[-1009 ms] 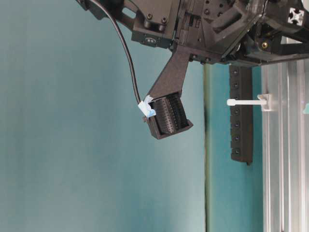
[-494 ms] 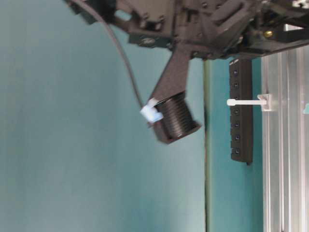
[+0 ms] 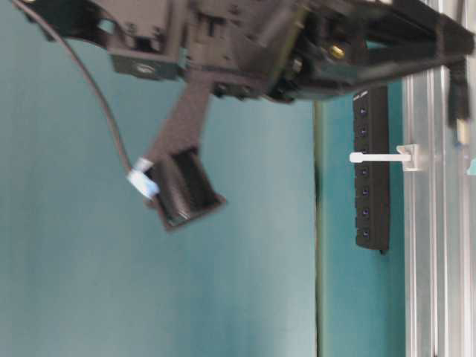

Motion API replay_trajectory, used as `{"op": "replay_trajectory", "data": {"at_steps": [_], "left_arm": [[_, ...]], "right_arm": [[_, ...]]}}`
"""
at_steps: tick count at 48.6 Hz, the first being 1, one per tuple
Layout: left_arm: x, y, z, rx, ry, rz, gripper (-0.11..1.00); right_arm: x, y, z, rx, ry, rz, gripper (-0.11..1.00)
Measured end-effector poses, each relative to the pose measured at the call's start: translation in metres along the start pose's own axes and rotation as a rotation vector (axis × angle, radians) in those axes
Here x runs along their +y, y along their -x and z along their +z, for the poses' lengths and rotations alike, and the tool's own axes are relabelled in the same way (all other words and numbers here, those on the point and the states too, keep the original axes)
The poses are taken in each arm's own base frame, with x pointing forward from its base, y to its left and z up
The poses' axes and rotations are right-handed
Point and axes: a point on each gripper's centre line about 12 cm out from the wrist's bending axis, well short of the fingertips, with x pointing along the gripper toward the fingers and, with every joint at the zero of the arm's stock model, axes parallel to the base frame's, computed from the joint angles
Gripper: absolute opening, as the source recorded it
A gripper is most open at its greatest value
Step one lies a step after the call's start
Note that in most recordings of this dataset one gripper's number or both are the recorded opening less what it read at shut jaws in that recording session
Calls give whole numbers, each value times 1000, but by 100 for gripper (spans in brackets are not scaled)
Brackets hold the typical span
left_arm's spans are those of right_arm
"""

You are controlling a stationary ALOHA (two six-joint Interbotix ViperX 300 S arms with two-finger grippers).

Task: Pass the USB cable through three rings with both arms.
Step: 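Push the plug through the right white ring with the right gripper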

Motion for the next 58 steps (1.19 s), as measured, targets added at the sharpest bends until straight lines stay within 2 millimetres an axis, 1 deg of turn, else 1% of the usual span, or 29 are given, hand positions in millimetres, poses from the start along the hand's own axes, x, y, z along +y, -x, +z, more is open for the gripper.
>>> {"op": "replay_trajectory", "data": {"at_steps": [9, 16, 20, 26, 37, 43, 50, 54, 58], "left_arm": [[0, 0, 1, -2, -2, 0, 2], [0, 0, 1, -3, 0, 0, 2], [0, 0, 1, -2, 0, 0, 2], [0, 0, 1, -3, -2, 0, 2], [0, 0, 3, -8, 2, 0, 2], [0, 0, 3, -8, 2, 0, 2], [0, 0, 3, -8, 5, 0, 2], [0, 0, 3, -9, 3, 0, 2], [0, 0, 3, -8, 2, 0, 2]], "right_arm": [[-4, 38, -9, -14, 13, -23, -5], [-9, 66, -25, 26, 19, -50, -5], [-15, 78, -33, 51, 20, -78, -5], [-25, 87, -45, 86, 16, -117, -5], [-40, 87, -67, 117, -17, -138, -5], [-44, 86, -78, 126, -30, -141, -5], [-47, 86, -96, 143, -44, -141, -5], [-47, 83, -106, 143, -44, -141, -5], [-48, 75, -116, 138, -43, -140, -5]]}}
